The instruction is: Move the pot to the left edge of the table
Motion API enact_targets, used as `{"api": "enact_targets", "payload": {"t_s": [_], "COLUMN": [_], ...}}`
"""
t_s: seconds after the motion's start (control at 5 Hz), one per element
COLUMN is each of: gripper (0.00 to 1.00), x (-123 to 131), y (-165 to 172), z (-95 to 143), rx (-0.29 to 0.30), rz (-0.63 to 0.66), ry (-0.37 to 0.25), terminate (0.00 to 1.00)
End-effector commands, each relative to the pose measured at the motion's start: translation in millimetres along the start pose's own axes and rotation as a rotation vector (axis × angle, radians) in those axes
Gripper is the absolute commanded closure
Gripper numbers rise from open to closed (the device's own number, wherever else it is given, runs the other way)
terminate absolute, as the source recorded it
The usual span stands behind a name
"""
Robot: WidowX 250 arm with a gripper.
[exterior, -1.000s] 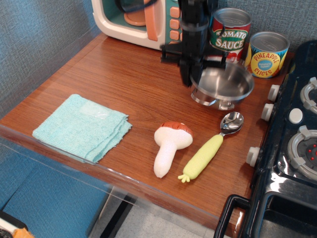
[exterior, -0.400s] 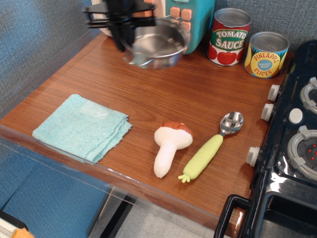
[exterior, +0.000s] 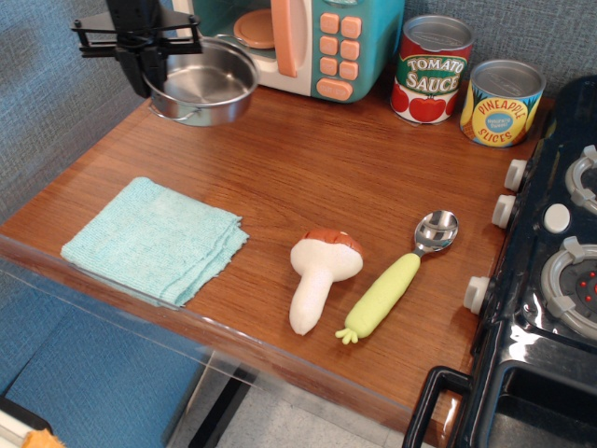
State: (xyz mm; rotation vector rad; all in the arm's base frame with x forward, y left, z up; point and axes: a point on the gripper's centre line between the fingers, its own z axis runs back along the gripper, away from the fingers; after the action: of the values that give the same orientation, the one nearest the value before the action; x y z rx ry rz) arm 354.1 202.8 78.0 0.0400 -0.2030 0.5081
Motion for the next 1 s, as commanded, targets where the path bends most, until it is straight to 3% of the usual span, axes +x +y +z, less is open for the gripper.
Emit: {"api": "enact_targets", "payload": {"t_s": [0.0, 0.4, 0.6, 0.8], "gripper": [1.00, 1.00, 0.00, 0.00], "x": [27, 22, 24, 29], "y": [34, 19, 10, 9], "z": [-10, -31, -21, -4], "rx": [0.040, 0.049, 0.053, 0.061], "rz": [0.053, 0.013, -0.033, -0.040], "ry": [-0.035, 0.017, -0.016, -0.056], "terminate": [0.00, 0.00, 0.00, 0.00]}}
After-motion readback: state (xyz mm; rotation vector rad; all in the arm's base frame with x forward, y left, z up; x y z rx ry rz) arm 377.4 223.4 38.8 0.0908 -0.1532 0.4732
